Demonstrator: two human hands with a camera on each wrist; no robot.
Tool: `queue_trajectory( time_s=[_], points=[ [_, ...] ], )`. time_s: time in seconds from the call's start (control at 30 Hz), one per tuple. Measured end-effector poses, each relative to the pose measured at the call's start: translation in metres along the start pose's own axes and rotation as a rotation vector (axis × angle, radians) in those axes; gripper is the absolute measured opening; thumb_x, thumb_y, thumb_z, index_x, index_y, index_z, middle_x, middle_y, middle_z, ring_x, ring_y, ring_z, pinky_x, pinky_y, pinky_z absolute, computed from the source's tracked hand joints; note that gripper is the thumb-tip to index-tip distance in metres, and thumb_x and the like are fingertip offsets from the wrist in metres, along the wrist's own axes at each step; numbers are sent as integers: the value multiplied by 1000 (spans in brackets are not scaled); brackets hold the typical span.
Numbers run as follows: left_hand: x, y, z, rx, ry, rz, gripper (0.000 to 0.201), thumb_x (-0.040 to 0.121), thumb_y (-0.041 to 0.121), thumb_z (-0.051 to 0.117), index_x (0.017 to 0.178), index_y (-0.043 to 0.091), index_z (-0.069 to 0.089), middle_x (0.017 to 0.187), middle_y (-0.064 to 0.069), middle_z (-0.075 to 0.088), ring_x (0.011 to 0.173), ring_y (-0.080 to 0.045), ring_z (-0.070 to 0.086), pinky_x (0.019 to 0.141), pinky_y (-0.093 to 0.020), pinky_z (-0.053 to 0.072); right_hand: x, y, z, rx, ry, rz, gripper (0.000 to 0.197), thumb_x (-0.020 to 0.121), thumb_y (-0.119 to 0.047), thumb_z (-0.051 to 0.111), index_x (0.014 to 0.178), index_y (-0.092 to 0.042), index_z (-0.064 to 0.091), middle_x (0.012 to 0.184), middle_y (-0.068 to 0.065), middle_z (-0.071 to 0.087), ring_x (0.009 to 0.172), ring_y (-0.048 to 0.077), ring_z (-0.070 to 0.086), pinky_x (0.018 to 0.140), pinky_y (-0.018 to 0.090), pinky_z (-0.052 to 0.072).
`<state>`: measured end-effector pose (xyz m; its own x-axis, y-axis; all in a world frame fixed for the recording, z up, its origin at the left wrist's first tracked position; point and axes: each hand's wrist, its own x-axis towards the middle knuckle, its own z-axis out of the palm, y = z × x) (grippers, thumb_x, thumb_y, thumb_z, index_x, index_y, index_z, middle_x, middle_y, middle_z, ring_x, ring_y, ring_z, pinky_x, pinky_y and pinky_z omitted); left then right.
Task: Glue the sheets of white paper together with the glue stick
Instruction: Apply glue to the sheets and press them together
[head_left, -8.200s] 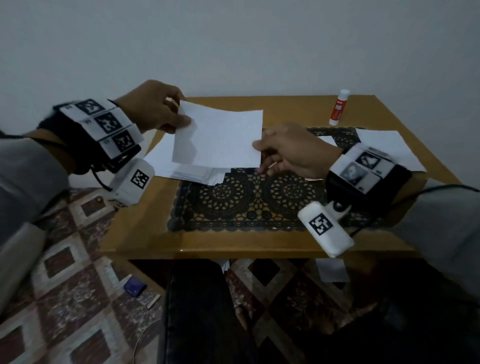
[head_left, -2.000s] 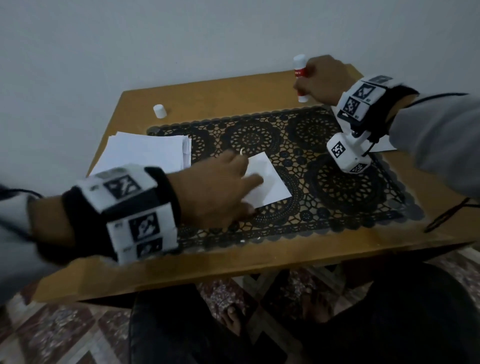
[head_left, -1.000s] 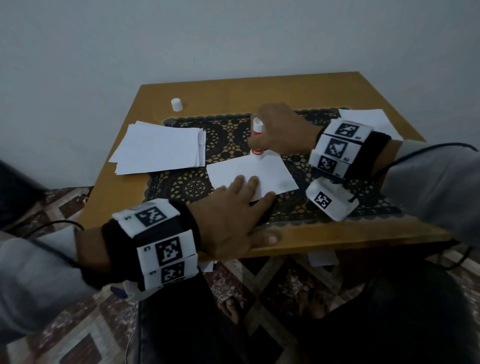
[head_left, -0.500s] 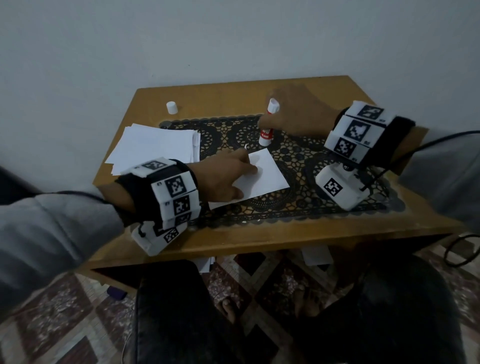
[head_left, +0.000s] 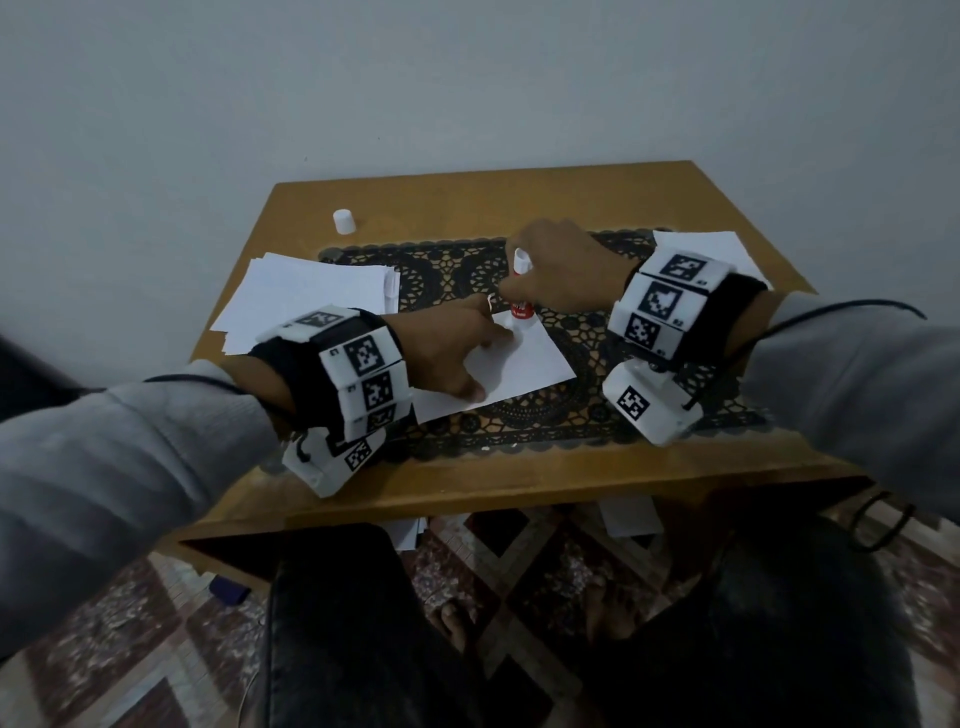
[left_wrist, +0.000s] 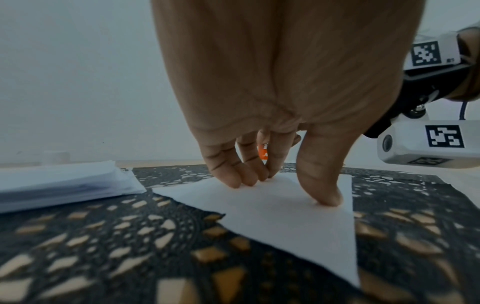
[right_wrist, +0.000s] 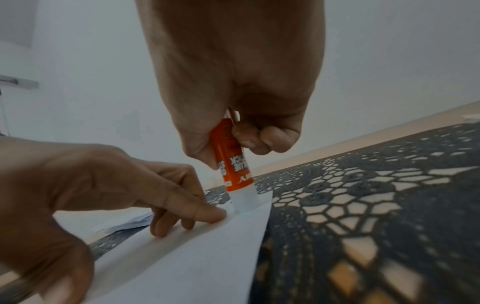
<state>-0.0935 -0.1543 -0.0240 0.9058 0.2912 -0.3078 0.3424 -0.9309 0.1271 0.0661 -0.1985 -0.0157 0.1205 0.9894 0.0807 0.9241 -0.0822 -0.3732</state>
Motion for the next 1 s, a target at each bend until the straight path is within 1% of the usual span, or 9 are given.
queue_trajectory(
  time_s=[0.1, 0.2, 0.3, 0.4, 0.5, 0.6, 0.73, 0.87, 1.0],
  points=[
    [-2, -1, 0, -39, 24, 5, 66, 83, 26, 71, 140, 10, 42, 129, -11, 39, 106, -20, 43, 75, -16, 31, -8, 0, 0, 5, -5, -1, 27, 80, -25, 67, 69, -3, 54, 65, 12, 54, 57, 20, 43, 50, 29, 30],
    [-3, -1, 0, -71, 33, -2, 67, 81, 25, 73, 140, 10, 43, 127, -12, 40, 94, -12, 38, 75, -16, 34, -20, 1, -1, -4, -5, -7, 31, 81, -25, 66, 78, 6, 61, 74, 18, 63, 61, 24, 51, 54, 31, 37],
    [-2, 0, -1, -63, 33, -13, 66, 81, 26, 73, 139, 10, 45, 126, -12, 41, 96, -14, 42, 79, -19, 35, -33, 2, -2, -19, -2, -42, 31, 80, -25, 65, 79, 6, 62, 76, 19, 65, 67, 32, 58, 57, 36, 43],
    [0, 1, -1, -53, 54, -40, 61, 82, 30, 71, 136, 13, 48, 124, -11, 43, 100, -16, 43, 83, -22, 36, -47, 2, -3, -31, 3, -66, 26, 79, -24, 66, 78, 2, 63, 75, 15, 65, 68, 27, 59, 56, 33, 40],
    [6, 0, 0, 18, 103, -86, 54, 83, 38, 68, 132, 19, 52, 121, -11, 47, 116, -26, 40, 96, -33, 32, -60, 3, -3, -15, -7, -85, 24, 79, -24, 67, 77, 0, 63, 75, 13, 64, 69, 26, 58, 58, 35, 41],
    [12, -4, 1, 9, 109, -235, 63, 77, 47, 72, 129, 22, 45, 126, -12, 43, 121, -33, 37, 99, -44, 36, -67, 5, -7, 2, -58, -84, 24, 80, -27, 68, 74, -4, 61, 74, 10, 64, 70, 26, 58, 61, 38, 44],
    [13, -10, -5, -113, 84, -331, 77, 70, 48, 78, 126, 11, 41, 121, -10, 48, 108, -28, 48, 87, -36, 43, -71, 11, -25, 56, -84, -58, 21, 81, -28, 67, 72, -9, 64, 77, 6, 67, 73, 23, 61, 69, 41, 49],
    [15, -15, -14, -226, 22, -333, 46, 75, 37, 78, 98, 8, 50, 91, -14, 50, 78, -21, 44, 57, -28, 31, -69, 20, -44, 60, 6, -12, 23, 82, -31, 68, 74, -9, 65, 77, 3, 65, 72, 18, 56, 61, 32, 42],
    [15, -16, -17, -301, 38, -320, 30, 78, 25, 77, 90, 7, 56, 86, -9, 54, 72, -20, 46, 54, -25, 32, -69, 30, -49, 41, 9, 19, 24, 82, -31, 69, 75, -8, 65, 78, 2, 64, 73, 16, 55, 61, 27, 39]
  ],
)
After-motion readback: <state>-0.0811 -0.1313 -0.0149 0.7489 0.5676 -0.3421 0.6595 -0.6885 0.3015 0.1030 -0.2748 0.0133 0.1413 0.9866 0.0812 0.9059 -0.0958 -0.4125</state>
